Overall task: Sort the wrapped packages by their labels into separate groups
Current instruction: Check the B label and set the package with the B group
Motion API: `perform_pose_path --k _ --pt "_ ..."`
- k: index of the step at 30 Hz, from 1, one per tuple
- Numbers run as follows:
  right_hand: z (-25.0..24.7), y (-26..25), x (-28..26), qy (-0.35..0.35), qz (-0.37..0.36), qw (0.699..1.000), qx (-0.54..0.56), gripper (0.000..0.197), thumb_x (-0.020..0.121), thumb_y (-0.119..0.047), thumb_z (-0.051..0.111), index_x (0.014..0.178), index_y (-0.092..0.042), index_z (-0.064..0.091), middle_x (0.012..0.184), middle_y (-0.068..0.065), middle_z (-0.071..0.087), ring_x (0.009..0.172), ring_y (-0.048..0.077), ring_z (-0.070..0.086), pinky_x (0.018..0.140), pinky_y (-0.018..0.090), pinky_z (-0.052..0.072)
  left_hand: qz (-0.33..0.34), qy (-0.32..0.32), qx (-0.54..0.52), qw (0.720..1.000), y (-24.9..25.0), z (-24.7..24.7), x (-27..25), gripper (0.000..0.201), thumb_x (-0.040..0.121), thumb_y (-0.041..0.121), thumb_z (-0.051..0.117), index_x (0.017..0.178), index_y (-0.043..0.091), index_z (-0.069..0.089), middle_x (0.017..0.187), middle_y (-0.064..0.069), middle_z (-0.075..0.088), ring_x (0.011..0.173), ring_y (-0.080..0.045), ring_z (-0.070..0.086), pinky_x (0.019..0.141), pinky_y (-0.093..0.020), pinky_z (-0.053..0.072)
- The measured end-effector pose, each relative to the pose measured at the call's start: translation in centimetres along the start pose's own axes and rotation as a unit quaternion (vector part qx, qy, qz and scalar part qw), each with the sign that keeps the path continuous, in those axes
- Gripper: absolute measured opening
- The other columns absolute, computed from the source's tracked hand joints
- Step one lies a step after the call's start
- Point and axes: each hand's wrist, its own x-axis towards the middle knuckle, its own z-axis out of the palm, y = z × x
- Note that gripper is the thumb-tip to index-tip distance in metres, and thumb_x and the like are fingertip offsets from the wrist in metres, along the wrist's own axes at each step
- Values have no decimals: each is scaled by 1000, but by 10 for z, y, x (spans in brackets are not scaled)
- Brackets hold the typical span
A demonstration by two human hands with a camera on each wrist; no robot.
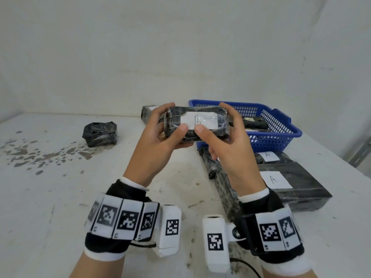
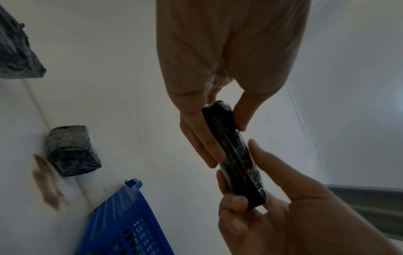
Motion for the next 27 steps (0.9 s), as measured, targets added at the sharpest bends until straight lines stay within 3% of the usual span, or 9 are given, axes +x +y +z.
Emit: perform_pose_path --k 3,7,15,21,23,27 --pt "0 -2 -1 4 -1 1000 -6 59 87 -19 75 137 -29 48 104 -3 69 63 -2 60 59 14 47 -1 4 0 1000 0 0 0 45 94 13 56 137 17 43 116 -11 67 100 -24 70 79 -32 59" --pt "-1 -7 -2 12 -3 1000 -15 49 91 -24 71 135 -34 52 99 -1 74 64 10 59 61 28 52 -12 7 -34 999 1 -2 2 38 98 14 51 135 18 45 120 -14 65 102 -24 69 84 -40 59" --pt "-3 -9 0 10 20 999 27 24 99 -21 59 123 -25 58 84 -2 74 62 20 61 51 29 49 -19 33 -48 998 3 -2 3 36 99 21 49 135 16 50 122 -10 63 99 -16 66 81 -40 60" --pt "-2 -9 0 18 7 1000 6 7 100 -23 58 107 -23 57 74 -8 70 58 12 60 42 26 41 -12 40 -19 999 1 0 3 34 97 24 53 130 17 52 117 -10 65 92 -10 67 76 -34 60" --pt "-1 -8 -1 21 5 1000 4 7 99 -24 59 105 -23 56 73 -5 68 57 13 59 41 23 40 -15 42 -14 999 0 0 3 33 97 26 53 128 16 54 117 -10 65 96 -13 67 78 -35 59" --pt "1 -7 -2 25 -1 1000 17 16 96 -21 65 107 -18 54 82 15 65 64 17 59 44 19 44 -13 36 13 999 -2 0 3 24 93 27 59 115 18 58 117 -14 65 106 -27 66 76 -37 59"
